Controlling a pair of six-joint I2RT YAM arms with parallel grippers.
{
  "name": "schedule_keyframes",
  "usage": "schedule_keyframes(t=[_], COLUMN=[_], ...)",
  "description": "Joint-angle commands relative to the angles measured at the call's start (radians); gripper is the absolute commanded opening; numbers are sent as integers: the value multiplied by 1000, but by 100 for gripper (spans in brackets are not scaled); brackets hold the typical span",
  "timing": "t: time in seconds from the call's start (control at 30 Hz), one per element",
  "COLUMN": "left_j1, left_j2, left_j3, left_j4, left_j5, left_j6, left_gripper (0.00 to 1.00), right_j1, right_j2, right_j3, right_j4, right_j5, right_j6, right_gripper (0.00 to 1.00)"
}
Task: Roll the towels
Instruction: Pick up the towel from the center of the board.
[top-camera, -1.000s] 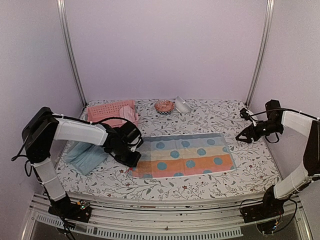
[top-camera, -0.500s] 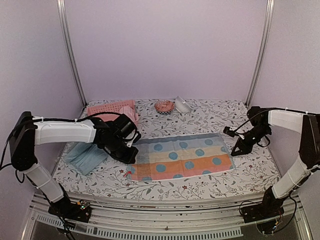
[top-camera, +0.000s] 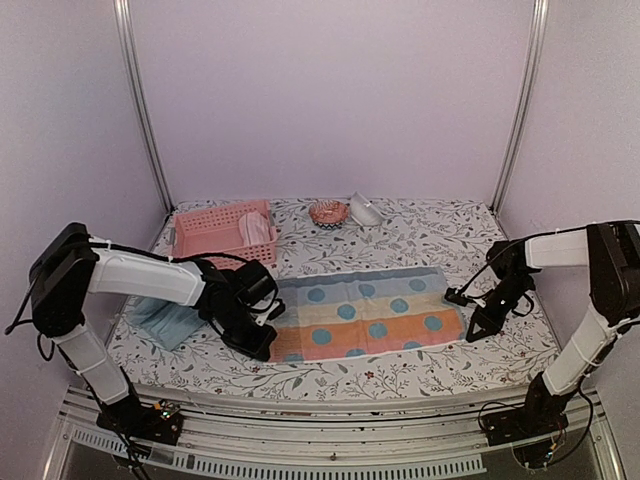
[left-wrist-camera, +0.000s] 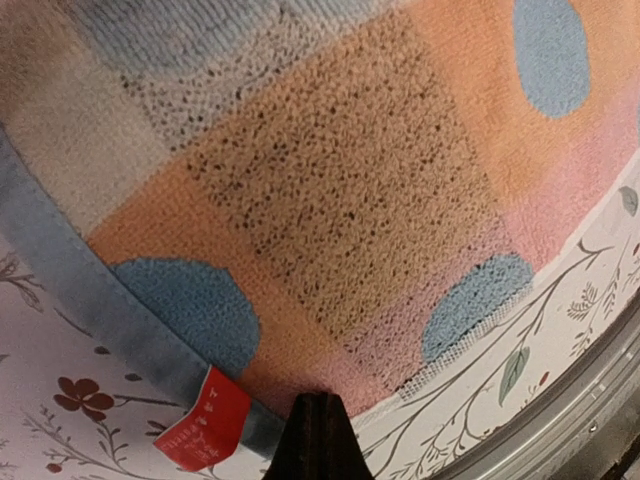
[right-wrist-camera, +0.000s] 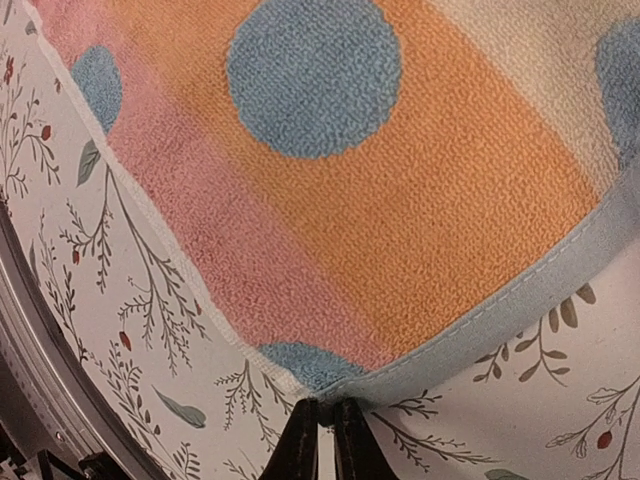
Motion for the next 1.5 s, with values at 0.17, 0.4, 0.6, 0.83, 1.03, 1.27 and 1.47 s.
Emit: schedule_keyframes(t=[0.17,0.4,0.6,0.83,1.03,1.27,1.47], left_j1=[-17,-61,-77,-73,-23,179,260], left_j2=[-1,-22,-66,-105,-75,-43,5], left_j3=[-68,-80,-92,119,272,307,320], left_j4=[-27,-46,-117,-181,-214,-43,55], left_j5=[-21,-19,-13,-24,-112,-228,-281], left_j6=[-44,-44,-17,116,190,124,101], left_gripper=[0,0,0,10,36,44,34], right_j1=[7,6,6,7,5,3,-71], right_j2=[8,-87,-153,-183,-137,-34,91], right_j3=[-115,-170,-147,67,304,484,589], right_j4=[27,-52,-167,-305,-220,133,167], right_j5=[131,229,258,93,-3,15,-114], right_j6=[-25,-60,-75,-117,-23,269,379], right_gripper=[7,6,5,20,40,97,93])
